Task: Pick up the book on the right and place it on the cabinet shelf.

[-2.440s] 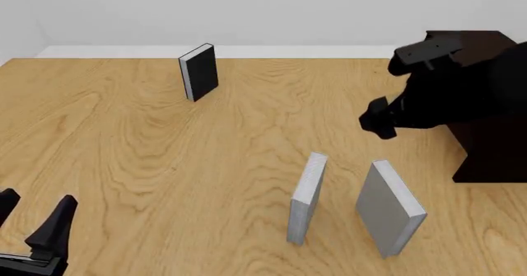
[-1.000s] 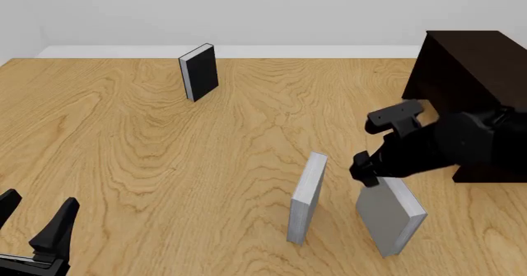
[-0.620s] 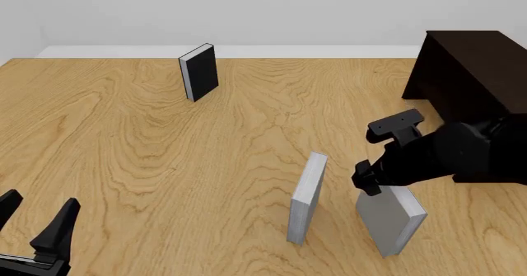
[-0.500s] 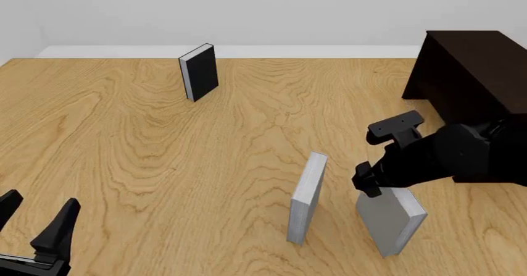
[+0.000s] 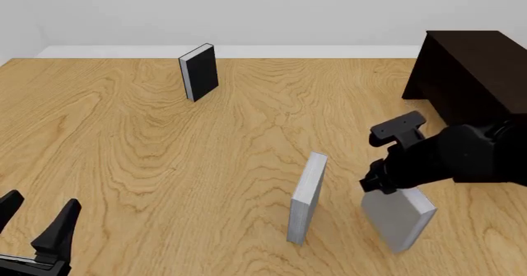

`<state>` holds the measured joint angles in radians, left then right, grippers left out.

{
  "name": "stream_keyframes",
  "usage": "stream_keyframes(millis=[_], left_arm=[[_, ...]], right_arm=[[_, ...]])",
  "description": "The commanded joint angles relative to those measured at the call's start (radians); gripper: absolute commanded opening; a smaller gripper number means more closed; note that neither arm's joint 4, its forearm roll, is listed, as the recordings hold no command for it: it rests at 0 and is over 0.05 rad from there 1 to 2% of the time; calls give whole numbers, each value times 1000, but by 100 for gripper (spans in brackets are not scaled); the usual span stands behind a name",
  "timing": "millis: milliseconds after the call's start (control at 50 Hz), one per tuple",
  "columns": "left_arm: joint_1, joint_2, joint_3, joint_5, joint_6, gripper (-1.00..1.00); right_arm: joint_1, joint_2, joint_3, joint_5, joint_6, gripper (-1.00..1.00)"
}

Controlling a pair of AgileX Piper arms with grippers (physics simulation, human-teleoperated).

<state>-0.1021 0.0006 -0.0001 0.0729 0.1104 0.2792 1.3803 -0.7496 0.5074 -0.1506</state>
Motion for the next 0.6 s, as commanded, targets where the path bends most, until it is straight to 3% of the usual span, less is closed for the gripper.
stream_keyframes(millis=[20,420,600], left_arm=[[-1,0,0,-1,-3,100],[-8,1,0,-4,-1,100],[-11,0,0,-6,2,100]], right_arm=[[-19,-14,-25,26,-25,-100],[-38,-23,-179,108,-128,-100],[-47,-25,-240,97,-215,-100]])
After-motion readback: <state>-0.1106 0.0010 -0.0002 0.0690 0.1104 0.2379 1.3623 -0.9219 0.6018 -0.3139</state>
